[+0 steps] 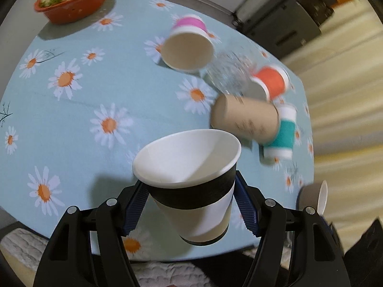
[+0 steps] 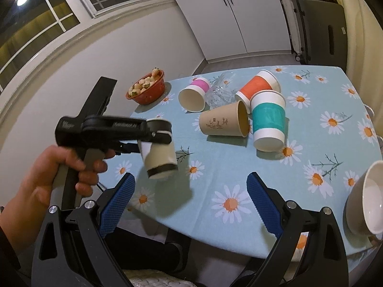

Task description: Flip cup upright

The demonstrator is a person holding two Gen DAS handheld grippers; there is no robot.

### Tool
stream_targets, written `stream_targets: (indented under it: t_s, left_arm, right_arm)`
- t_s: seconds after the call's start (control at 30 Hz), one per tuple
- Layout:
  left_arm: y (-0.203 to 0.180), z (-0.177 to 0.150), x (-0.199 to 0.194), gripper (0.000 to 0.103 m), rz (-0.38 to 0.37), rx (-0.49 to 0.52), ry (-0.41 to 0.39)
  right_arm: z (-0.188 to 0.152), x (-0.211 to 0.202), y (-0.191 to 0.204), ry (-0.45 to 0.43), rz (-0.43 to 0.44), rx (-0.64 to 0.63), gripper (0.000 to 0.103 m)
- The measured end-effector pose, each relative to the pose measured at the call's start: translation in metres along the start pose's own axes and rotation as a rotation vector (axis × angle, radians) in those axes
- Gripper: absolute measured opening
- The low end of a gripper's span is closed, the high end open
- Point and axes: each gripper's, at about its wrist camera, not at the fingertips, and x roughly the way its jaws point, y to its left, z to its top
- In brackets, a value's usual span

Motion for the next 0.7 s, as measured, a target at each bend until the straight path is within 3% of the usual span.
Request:
stream_targets:
  t_s: [0.37, 0.7]
  left_arm:
    - [-0.035, -0.038, 0.028, 0.067, 0.029, 0.182, 0.169]
    - [-0.053, -0.044, 0.059, 0.068, 0.134, 0.282, 0.219]
  right_arm:
    - [-0.017, -0.004, -0.015, 0.080, 0.143, 0.116, 0.093]
    - [-0.025, 0.003, -0.015, 0.126, 0.176, 0.132, 0.093]
